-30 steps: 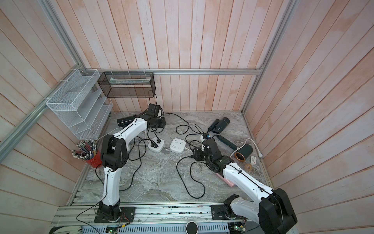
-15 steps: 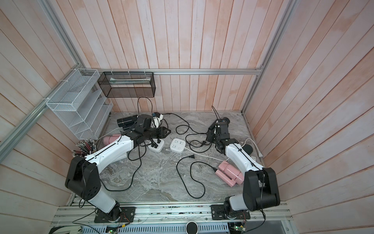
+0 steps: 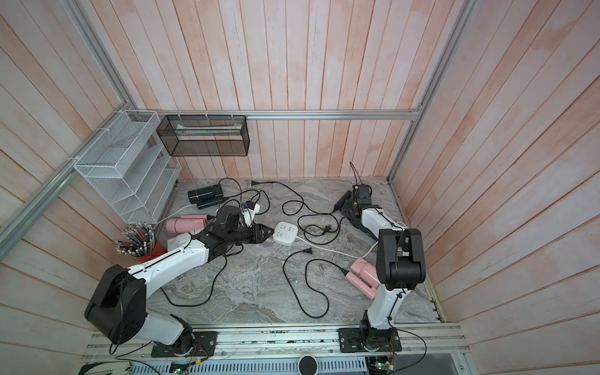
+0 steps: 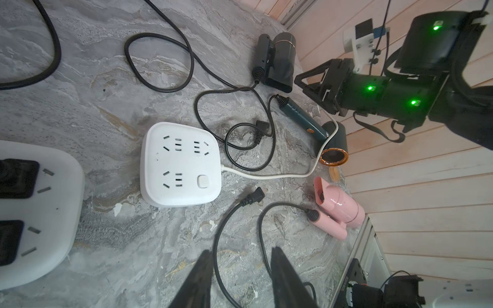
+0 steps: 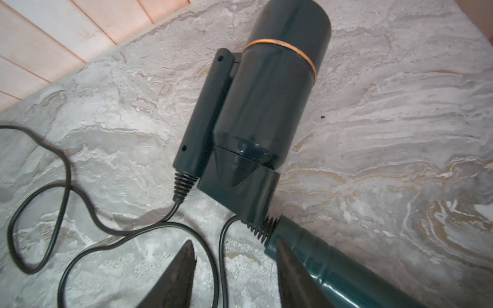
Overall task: Charge the blow dryers
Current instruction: Move the blow dryer to the center of the board.
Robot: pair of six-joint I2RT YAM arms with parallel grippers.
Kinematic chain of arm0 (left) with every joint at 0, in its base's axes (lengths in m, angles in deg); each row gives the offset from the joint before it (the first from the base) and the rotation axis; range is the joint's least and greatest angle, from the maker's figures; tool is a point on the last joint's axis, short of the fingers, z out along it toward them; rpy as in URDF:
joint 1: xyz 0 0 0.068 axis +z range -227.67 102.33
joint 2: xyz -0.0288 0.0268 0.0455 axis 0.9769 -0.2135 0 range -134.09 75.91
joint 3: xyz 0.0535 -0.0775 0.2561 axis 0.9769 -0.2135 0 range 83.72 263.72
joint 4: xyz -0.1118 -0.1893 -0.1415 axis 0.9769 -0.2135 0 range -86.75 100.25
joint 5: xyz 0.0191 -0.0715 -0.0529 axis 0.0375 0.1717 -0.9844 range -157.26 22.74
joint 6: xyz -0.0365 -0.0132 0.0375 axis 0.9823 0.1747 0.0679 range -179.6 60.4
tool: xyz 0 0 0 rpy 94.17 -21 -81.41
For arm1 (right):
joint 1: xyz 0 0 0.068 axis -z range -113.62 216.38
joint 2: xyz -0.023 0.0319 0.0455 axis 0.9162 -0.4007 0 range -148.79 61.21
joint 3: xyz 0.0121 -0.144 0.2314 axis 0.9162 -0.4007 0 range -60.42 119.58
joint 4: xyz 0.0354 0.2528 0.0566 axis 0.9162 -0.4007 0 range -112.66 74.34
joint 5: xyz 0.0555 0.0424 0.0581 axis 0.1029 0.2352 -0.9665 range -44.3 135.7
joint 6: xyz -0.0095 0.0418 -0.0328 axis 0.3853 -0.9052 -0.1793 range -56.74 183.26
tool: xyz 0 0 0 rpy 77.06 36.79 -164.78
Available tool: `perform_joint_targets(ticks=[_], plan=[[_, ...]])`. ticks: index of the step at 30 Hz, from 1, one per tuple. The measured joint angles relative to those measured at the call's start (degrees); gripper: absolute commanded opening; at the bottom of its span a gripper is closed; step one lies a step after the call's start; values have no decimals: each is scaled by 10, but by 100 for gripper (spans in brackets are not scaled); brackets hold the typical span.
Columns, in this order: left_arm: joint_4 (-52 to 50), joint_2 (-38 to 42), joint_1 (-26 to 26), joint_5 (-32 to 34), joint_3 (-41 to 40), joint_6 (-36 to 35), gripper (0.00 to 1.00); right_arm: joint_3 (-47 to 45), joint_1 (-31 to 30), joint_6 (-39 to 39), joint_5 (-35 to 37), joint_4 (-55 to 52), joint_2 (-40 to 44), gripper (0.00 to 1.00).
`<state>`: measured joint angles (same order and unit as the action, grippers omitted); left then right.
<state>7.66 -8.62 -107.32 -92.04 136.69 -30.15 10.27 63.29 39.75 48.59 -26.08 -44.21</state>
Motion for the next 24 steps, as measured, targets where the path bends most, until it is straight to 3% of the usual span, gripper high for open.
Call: perform_joint_targets(ticks=[7, 14, 24], plan=[[9, 0, -1, 0, 0, 4, 40, 10, 11, 2, 2, -1, -41, 43], [10, -9, -5, -1, 0, 13, 40, 70, 11, 15, 3, 1, -90, 31], [11, -28, -16, 1, 0, 19, 40, 189, 12, 34, -16, 3, -169, 33]])
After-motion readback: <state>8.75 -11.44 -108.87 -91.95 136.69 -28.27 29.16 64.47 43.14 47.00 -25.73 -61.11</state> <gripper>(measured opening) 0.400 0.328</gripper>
